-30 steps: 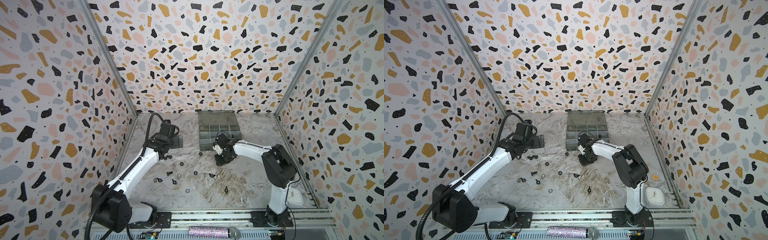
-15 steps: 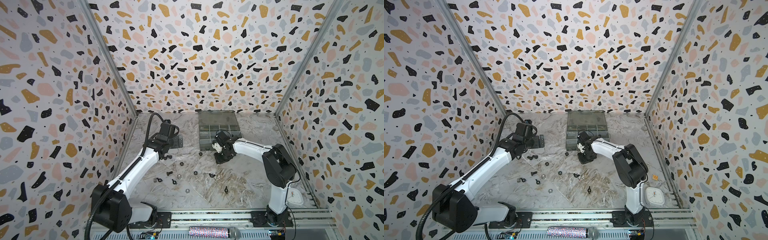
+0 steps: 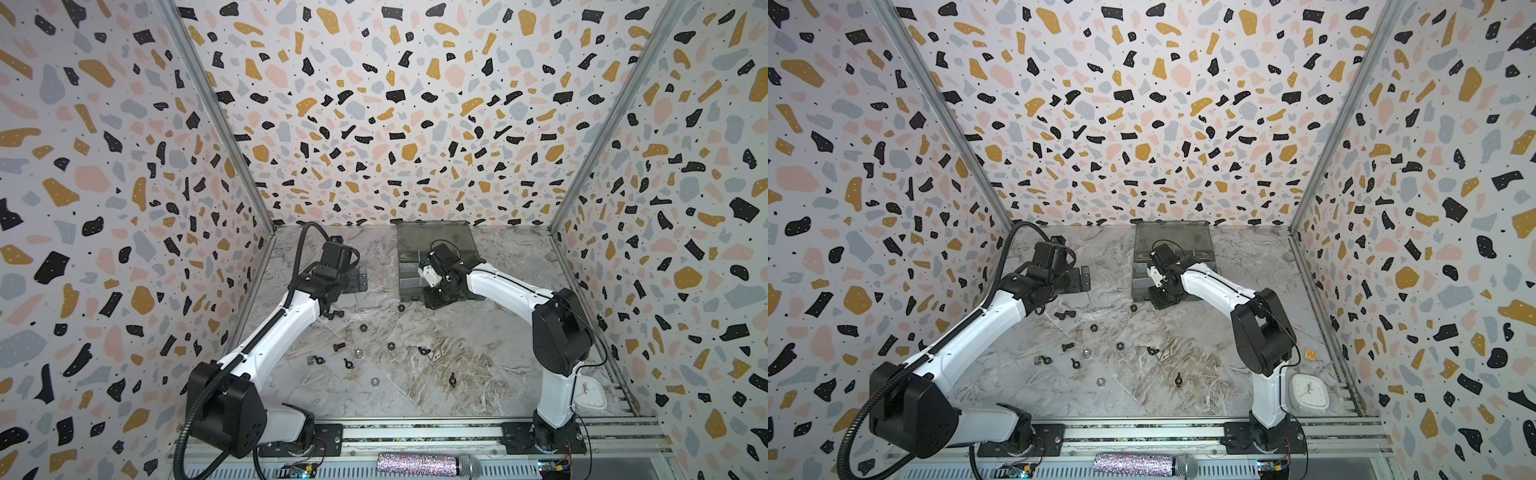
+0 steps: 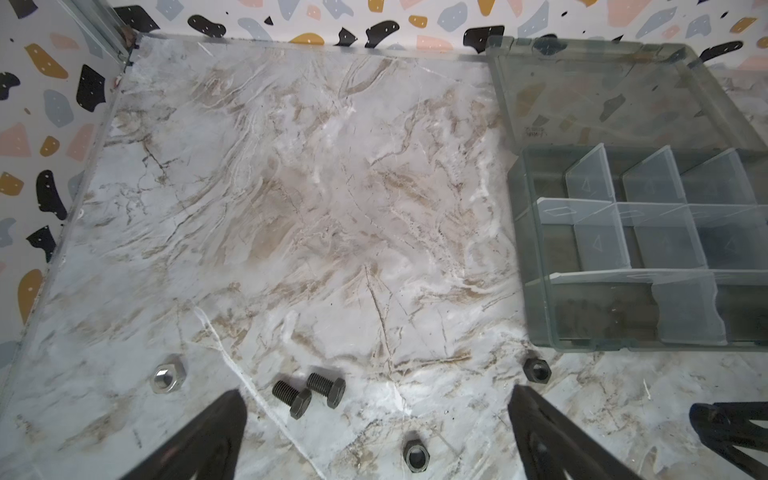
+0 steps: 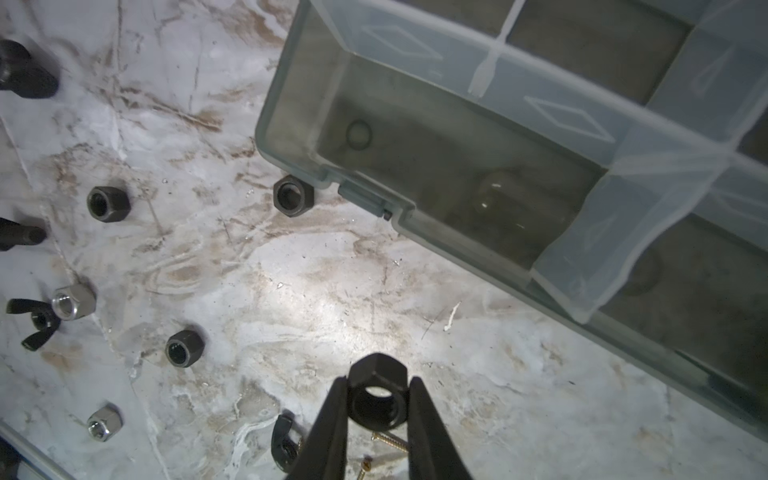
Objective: Sort the screws and nuts into containers
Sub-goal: 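Close the right gripper on the black hex nut and lift it, then carry the nut over a box compartment and open the right gripper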
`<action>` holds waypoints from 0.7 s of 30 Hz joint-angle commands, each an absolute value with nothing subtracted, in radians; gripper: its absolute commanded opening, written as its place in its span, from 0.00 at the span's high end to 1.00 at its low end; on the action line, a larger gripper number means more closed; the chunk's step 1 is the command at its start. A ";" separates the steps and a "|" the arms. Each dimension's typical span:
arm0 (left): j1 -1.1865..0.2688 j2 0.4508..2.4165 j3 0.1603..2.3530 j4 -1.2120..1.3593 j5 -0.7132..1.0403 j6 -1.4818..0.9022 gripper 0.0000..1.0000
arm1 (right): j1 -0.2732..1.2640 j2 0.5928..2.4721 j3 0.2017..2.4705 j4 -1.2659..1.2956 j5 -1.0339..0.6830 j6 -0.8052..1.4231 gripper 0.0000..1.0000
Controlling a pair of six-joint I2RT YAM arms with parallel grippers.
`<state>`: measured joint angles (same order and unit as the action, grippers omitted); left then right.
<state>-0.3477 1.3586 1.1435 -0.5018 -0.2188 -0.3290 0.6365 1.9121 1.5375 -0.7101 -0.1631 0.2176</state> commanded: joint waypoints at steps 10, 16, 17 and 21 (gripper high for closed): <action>-0.343 1.381 1.236 -0.486 -0.219 -0.320 0.00 | 0.525 1.974 1.743 -0.766 -0.119 0.175 0.87; -0.343 1.400 1.259 -0.486 -0.220 -0.315 0.00 | 0.448 2.052 1.848 -0.768 -0.112 0.164 0.87; -0.343 1.405 1.267 -0.489 -0.221 -0.313 0.00 | 0.437 2.067 1.865 -0.768 -0.112 0.162 0.87; -0.344 1.414 1.285 -0.502 -0.237 -0.296 0.00 | 0.411 2.122 1.922 -0.766 -0.115 0.155 0.87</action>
